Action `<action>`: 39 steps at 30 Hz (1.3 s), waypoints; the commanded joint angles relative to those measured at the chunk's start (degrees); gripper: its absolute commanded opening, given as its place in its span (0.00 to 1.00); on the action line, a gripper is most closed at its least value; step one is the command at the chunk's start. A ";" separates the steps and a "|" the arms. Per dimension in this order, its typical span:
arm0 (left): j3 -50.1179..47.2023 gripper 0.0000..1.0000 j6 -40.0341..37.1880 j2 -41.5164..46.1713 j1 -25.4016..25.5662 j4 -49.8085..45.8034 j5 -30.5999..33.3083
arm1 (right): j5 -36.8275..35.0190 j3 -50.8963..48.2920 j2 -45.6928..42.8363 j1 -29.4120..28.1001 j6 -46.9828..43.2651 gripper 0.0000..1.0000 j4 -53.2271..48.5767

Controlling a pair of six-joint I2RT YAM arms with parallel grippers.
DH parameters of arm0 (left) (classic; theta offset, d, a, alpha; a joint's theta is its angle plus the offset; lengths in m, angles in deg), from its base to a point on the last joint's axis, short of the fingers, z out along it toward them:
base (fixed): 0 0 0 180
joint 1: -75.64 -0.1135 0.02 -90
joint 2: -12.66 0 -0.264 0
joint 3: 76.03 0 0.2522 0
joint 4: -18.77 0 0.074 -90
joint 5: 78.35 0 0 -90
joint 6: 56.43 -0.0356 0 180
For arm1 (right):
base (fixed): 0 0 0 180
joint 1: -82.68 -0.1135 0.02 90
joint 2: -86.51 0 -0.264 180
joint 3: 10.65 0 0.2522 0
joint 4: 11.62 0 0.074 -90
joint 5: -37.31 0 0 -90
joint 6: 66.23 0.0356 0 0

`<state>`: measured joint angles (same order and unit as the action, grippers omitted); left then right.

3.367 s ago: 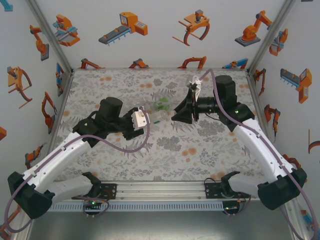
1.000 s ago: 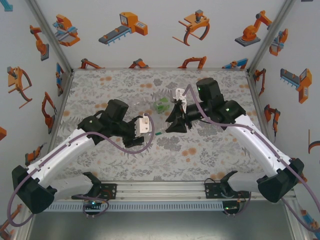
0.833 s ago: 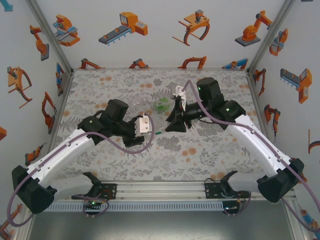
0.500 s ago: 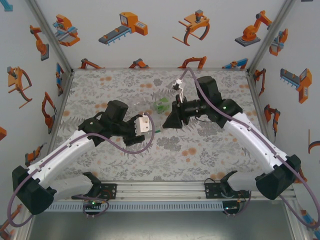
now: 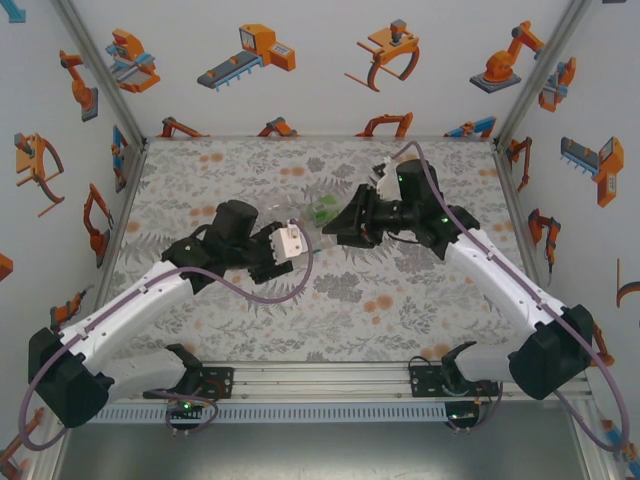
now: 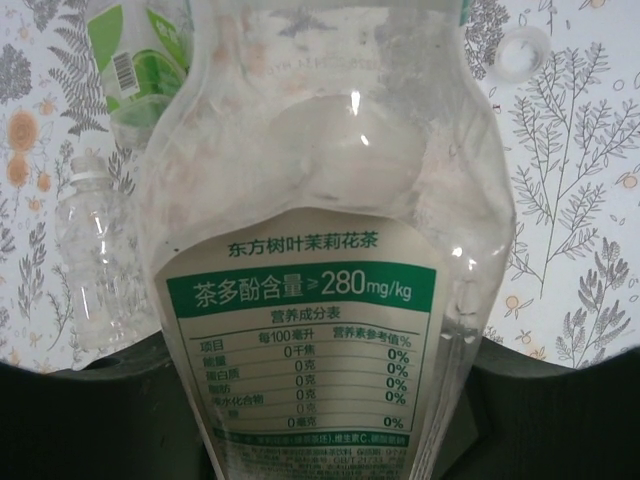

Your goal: Screw on the bottle caps

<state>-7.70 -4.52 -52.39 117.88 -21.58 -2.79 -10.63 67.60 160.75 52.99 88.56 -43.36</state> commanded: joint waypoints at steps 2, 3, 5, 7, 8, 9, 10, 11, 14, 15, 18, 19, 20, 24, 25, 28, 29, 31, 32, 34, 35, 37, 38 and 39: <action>1.51 0.00 1.60 -0.32 0.63 11.69 -2.10 | -1.31 -3.55 0.12 -0.54 16.76 0.00 -0.97; 1.42 0.00 1.50 -0.43 0.57 11.81 -2.09 | -1.82 -3.53 -0.11 -0.54 16.97 0.00 -1.17; 1.51 0.00 1.35 -0.61 0.59 11.95 -2.40 | -2.31 -3.33 -0.20 -0.54 16.44 0.00 -1.81; 1.51 0.00 1.34 -0.60 0.64 11.89 -2.54 | -2.59 -3.25 -0.03 -0.54 15.62 0.02 -1.95; 1.42 0.00 1.30 -0.59 0.58 11.86 -2.79 | -2.60 -2.96 0.19 -0.54 14.99 0.04 -2.35; 1.29 0.00 1.28 -0.60 0.62 11.80 -3.04 | -2.60 -2.58 0.42 -0.55 14.11 0.08 -2.86; 1.20 0.00 1.34 -0.59 0.65 11.74 -3.22 | -2.52 -2.16 0.59 -0.55 13.27 0.11 -3.38; 1.16 0.00 1.43 -0.59 0.65 11.74 -3.35 | -2.65 -1.65 0.78 -0.55 12.41 0.15 -4.01; 0.90 0.00 1.52 -0.55 0.65 11.53 -3.50 | -3.35 0.24 1.26 -0.52 8.50 0.23 -5.93; 0.80 0.00 1.52 -0.47 0.65 11.42 -3.52 | -4.13 1.40 1.47 -0.49 6.64 0.26 -7.47; 0.98 0.00 1.53 -0.21 0.66 10.89 -3.34 | -4.71 4.25 2.10 -0.55 1.61 0.36 -9.97; 0.92 0.00 1.44 -0.16 0.66 10.81 -3.42 | -4.71 5.21 2.30 -0.52 0.09 0.40 -10.59; 0.87 0.00 1.27 -0.14 0.67 10.79 -3.52 | -4.78 6.08 2.36 -0.49 -1.18 0.45 -10.92; 1.11 0.00 1.56 0.19 0.65 9.98 -4.43 | -4.80 9.08 2.41 -0.39 -5.43 0.63 -12.19; 1.06 0.00 1.69 0.28 0.70 9.85 -4.78 | -4.71 9.78 2.44 -0.31 -6.49 0.64 -12.77; 1.00 0.00 1.96 0.50 0.79 9.57 -5.39 | -5.35 10.87 1.73 0.22 -8.80 0.65 -13.28; 0.92 0.00 2.05 0.57 0.76 9.46 -5.43 | -5.73 11.16 1.40 0.49 -9.76 0.66 -13.61; 0.92 0.00 2.27 0.64 0.81 9.47 -5.51 | -6.28 11.58 0.64 1.03 -11.28 0.66 -13.79; 0.97 0.00 2.29 0.72 0.75 9.38 -5.60 | -6.54 11.86 0.28 1.21 -12.23 0.66 -13.74; 0.98 0.00 2.46 0.71 0.79 9.26 -5.85 | -6.47 12.86 -0.19 1.30 -14.64 0.66 -13.84; 1.04 0.00 2.51 0.74 0.82 9.19 -5.87 | -6.25 13.37 -0.32 1.30 -15.88 0.66 -13.99; 0.96 0.00 2.66 0.89 0.84 9.07 -5.97 | -5.48 14.38 -0.53 1.30 -18.46 0.66 -14.19; 0.95 0.00 2.75 1.02 0.88 9.06 -5.97 | -5.33 14.89 -0.59 1.30 -19.82 0.66 -14.40; 1.05 0.00 2.90 1.04 0.87 9.09 -6.06 | -5.19 15.38 -0.75 1.30 -21.09 0.66 -14.73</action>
<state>-7.96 -2.81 -52.98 118.38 -13.65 -6.87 -16.16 80.08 161.78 54.02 73.37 -56.78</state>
